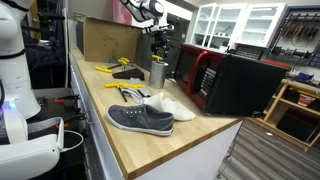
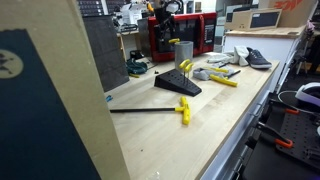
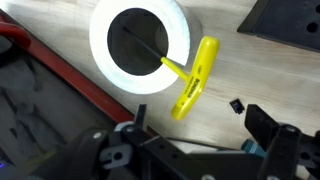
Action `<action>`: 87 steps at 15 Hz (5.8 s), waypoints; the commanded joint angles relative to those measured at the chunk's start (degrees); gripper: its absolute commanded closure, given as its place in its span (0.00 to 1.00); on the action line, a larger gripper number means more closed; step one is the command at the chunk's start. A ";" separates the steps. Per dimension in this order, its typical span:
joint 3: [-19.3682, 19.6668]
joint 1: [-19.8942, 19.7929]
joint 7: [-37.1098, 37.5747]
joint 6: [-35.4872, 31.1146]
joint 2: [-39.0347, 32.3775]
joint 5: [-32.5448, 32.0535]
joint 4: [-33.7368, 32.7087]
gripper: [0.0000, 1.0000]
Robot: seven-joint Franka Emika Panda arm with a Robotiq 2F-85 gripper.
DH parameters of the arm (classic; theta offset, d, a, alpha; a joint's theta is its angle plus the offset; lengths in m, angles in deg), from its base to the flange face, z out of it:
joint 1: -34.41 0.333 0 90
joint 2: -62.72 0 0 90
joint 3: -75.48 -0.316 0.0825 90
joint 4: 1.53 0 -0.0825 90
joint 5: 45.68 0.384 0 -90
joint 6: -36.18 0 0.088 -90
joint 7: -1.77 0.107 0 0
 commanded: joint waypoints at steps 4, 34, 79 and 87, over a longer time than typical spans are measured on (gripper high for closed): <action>1.08 0.94 3.93 1.87 0.98 -3.30 0.40 0.00; 2.20 7.93 12.43 23.73 -12.19 -20.00 -14.17 0.60; -6.18 6.33 20.06 -35.51 14.57 10.71 24.24 0.96; -4.08 6.00 43.42 -41.37 22.97 7.33 37.60 0.96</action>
